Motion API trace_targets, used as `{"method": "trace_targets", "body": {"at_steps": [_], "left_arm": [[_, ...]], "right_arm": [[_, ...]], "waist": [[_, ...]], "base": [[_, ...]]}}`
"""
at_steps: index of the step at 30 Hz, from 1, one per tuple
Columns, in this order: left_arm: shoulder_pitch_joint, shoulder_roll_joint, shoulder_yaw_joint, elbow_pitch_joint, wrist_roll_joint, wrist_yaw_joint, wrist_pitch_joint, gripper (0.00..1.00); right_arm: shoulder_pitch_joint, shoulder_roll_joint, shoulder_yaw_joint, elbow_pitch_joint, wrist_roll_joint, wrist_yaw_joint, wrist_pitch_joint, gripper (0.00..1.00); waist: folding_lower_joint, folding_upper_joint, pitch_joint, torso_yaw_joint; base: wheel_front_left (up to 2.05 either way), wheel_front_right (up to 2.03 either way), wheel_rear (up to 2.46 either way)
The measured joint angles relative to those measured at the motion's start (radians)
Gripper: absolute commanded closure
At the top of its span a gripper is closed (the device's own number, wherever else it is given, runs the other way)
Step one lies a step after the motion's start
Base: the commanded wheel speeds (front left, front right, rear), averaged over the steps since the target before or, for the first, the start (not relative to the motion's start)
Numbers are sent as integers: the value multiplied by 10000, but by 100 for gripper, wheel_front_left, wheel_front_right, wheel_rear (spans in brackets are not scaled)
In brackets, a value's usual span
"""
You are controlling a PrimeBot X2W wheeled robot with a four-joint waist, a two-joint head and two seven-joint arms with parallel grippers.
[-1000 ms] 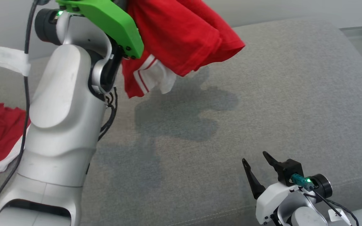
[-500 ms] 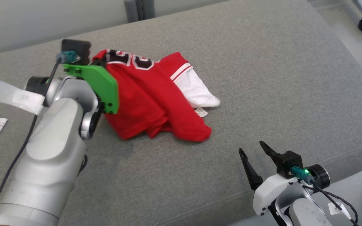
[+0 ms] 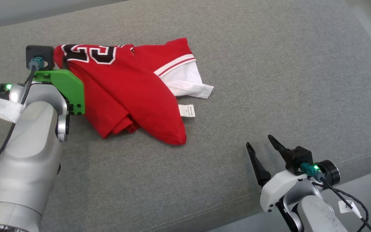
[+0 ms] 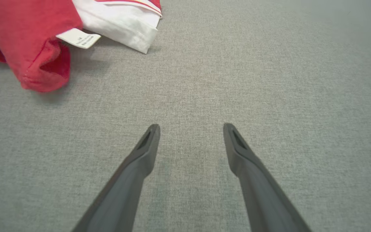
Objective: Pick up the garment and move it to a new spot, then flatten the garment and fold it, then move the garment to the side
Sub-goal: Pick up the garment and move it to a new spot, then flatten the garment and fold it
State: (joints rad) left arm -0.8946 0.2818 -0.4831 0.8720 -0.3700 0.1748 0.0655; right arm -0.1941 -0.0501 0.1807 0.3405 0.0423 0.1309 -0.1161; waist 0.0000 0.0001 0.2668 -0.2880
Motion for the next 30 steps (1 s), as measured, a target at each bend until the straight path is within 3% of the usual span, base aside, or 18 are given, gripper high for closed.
{"method": "trace_targets", "body": {"at_steps": [5,7,13,18,30], "left_arm": [[-30,-280,343,466,-525,-215,-330,0],[111,-476,568,500,-1022,-771,-426,0],[893,-1394,203,-226,-1375,-1482,-374,0],[1839,-1860,-286,-1162,-1423,-1549,-211,0],[3458,-2234,-1580,-2934,-1367,-844,945,0]], "right_arm": [[-12,4,-125,40,-29,0,6,0],[-6,10,-109,111,-35,0,15,0],[84,4,-274,157,-75,0,104,0],[190,6,-355,119,-92,0,176,0],[306,2,-633,-52,-79,0,176,0]], "waist": [[0,0,-62,394],[0,0,-205,599],[0,0,-645,938],[0,0,-994,1103],[0,0,-880,430]], "base": [[0,0,0],[0,0,0],[0,0,0],[0,0,0],[0,0,0]]}}
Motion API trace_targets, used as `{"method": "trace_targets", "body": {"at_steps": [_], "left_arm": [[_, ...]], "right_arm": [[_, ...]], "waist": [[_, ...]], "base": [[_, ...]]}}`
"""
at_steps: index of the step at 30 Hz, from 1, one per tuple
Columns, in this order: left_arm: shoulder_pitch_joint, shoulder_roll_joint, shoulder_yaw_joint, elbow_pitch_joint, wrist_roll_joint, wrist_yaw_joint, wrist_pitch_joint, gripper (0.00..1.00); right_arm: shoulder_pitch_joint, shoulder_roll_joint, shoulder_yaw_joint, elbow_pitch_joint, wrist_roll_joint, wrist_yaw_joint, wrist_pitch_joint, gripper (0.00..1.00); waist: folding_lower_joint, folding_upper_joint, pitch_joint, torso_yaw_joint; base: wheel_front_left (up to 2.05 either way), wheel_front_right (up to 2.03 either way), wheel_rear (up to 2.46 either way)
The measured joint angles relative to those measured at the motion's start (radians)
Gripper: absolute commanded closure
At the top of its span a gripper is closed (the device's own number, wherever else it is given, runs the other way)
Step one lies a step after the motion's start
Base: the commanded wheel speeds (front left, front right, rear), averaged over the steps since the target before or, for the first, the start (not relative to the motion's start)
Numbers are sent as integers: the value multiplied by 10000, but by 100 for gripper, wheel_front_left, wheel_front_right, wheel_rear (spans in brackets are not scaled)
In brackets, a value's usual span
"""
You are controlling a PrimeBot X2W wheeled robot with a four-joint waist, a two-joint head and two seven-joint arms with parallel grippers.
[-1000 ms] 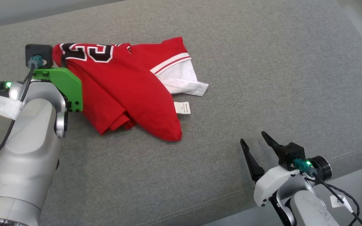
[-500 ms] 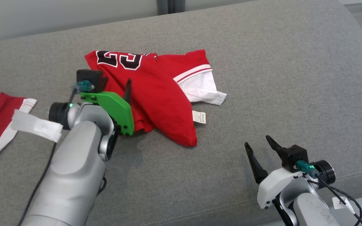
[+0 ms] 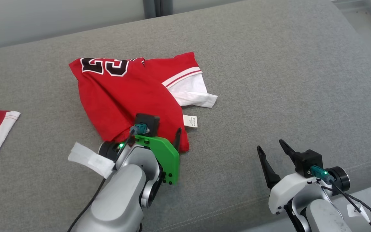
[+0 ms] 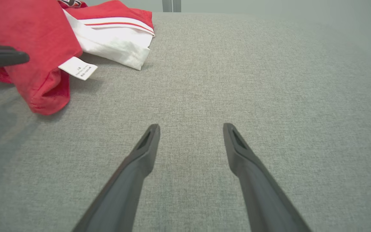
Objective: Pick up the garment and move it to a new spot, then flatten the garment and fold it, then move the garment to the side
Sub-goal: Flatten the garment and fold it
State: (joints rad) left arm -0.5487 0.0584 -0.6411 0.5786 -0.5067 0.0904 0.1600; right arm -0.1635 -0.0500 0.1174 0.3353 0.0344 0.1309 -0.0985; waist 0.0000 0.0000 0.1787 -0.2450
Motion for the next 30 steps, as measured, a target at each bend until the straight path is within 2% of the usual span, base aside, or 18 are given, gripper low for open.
{"method": "trace_targets", "body": {"at_steps": [8,16,18,19,25,30], "left_arm": [[546,94,-345,-523,71,711,1007,0],[767,330,-449,-1022,104,819,1149,0],[780,362,-474,-1053,121,857,1085,91],[787,380,-485,-1068,148,857,1072,100],[1031,640,-410,-1354,146,1062,970,100],[1428,1168,-192,-1952,232,1486,771,100]], "right_arm": [[-7,0,-94,52,159,0,-186,0],[-65,2,-6,251,257,0,-311,0],[-75,4,17,290,257,0,-326,0],[-76,2,17,314,257,0,-328,0],[-59,2,-15,407,196,0,-339,0],[20,4,31,468,194,0,-305,0]], "waist": [[0,0,437,-546],[0,0,650,-748],[0,0,616,-745],[0,0,594,-738],[0,0,375,-616],[0,0,135,-414]], "base": [[0,0,0],[0,0,0],[0,0,0],[0,0,0],[0,0,0],[0,0,0]]}}
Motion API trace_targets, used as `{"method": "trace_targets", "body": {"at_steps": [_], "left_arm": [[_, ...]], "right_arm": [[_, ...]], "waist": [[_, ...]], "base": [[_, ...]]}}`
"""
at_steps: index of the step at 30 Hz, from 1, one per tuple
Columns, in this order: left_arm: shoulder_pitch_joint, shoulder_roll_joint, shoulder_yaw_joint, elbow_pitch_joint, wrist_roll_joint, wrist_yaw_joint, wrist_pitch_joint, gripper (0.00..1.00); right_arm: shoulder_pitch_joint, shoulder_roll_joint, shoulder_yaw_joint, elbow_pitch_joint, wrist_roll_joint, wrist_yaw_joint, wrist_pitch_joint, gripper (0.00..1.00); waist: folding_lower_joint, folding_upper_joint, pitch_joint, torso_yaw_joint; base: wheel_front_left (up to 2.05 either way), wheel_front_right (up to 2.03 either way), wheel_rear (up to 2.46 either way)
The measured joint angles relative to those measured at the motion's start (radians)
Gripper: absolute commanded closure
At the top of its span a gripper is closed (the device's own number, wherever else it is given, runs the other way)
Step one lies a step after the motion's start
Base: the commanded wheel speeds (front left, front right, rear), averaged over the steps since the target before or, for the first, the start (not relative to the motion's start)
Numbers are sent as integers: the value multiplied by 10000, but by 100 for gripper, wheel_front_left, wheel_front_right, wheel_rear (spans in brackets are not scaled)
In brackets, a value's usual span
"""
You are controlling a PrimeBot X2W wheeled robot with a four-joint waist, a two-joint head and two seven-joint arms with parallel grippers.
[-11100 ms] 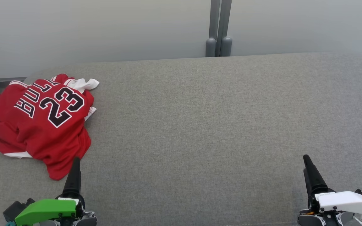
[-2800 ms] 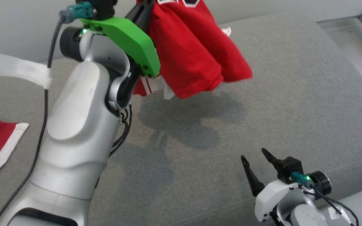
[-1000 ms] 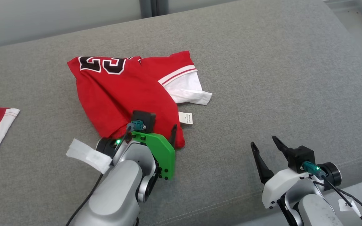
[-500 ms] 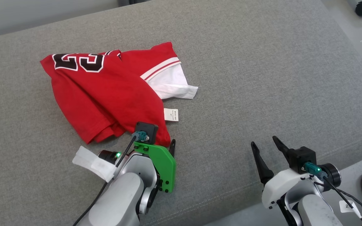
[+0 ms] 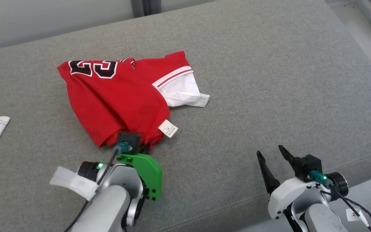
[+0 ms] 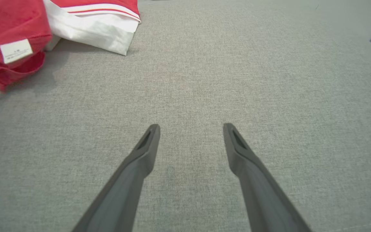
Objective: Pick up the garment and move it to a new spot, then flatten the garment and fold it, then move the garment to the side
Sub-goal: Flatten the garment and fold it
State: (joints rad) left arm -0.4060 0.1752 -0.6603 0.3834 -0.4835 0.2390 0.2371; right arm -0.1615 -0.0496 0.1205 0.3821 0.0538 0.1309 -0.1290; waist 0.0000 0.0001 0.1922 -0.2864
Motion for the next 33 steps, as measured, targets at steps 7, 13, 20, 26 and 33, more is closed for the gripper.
{"method": "trace_targets", "body": {"at_steps": [7,13,20,26,33], "left_arm": [[755,1419,1012,-1801,58,918,-230,100],[1451,2541,1774,-3041,79,1528,-182,100],[2117,3256,2523,-3258,-94,1954,-224,100],[2320,3545,2857,-2591,-232,2025,-451,100],[2253,3705,2943,-1732,-282,1774,-723,100]], "right_arm": [[154,4,21,-36,-44,0,88,0],[337,2,-13,-65,-56,0,144,0],[345,0,-75,-134,-63,0,219,0],[343,2,-127,-176,-96,0,226,0],[334,6,-184,-186,-94,0,234,0]], "waist": [[0,0,-383,337],[0,0,-590,596],[0,0,-696,856],[0,0,-638,924],[0,-1,-498,963]], "base": [[0,0,0],[0,0,0],[0,0,0],[0,0,0],[0,0,0]]}}
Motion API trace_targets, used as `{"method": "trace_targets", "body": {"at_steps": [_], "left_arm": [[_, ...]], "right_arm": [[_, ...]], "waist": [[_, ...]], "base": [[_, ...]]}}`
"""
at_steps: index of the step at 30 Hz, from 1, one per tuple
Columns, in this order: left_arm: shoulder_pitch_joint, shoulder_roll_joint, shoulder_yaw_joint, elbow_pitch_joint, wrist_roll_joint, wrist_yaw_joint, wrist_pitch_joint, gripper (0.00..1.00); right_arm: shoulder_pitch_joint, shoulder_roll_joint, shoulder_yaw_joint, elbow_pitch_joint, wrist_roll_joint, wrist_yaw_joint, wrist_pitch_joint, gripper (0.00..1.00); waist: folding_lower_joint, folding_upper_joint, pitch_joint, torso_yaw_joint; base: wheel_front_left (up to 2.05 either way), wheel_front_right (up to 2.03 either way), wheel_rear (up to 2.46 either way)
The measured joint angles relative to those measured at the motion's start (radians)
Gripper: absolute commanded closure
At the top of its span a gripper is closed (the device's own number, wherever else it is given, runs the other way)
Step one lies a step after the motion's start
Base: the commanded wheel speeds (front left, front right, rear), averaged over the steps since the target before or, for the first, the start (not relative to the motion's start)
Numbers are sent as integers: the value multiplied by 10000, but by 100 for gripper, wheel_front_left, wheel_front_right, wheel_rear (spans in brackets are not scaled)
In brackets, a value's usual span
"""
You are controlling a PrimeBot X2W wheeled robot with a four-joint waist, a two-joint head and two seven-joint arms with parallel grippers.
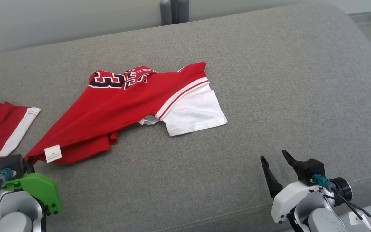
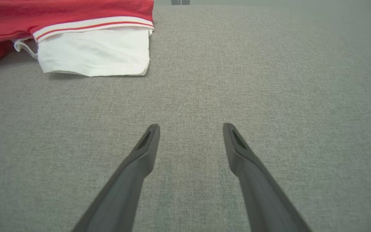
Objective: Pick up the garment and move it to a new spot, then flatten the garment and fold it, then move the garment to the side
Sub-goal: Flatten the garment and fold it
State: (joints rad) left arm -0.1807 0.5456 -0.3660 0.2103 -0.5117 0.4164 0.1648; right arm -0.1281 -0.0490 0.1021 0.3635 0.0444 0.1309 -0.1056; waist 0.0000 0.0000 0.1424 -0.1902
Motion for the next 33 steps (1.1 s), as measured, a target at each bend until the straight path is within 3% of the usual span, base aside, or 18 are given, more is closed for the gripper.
{"method": "trace_targets", "body": {"at_steps": [8,20,21,22,33], "left_arm": [[269,-794,104,871,-692,-397,-886,100],[879,-1557,-443,1764,-861,-844,-1498,100],[879,-1632,-439,1871,-884,-867,-1616,36],[878,-1682,-426,1946,-897,-867,-1741,0],[922,-1889,12,2130,-1200,-936,-2805,0]], "right_arm": [[-8,-6,-155,58,17,0,-8,0],[22,-4,-219,61,-58,0,73,0],[27,-4,-230,50,-84,0,75,0],[34,-4,-238,44,-111,0,84,0],[214,0,-364,-27,-29,0,161,0]], "waist": [[0,0,-8,122],[-1,0,-193,527],[0,0,-214,560],[0,0,-240,590],[0,0,-640,846]], "base": [[0,0,0],[0,0,0],[0,0,0],[0,0,0],[0,0,0]]}}
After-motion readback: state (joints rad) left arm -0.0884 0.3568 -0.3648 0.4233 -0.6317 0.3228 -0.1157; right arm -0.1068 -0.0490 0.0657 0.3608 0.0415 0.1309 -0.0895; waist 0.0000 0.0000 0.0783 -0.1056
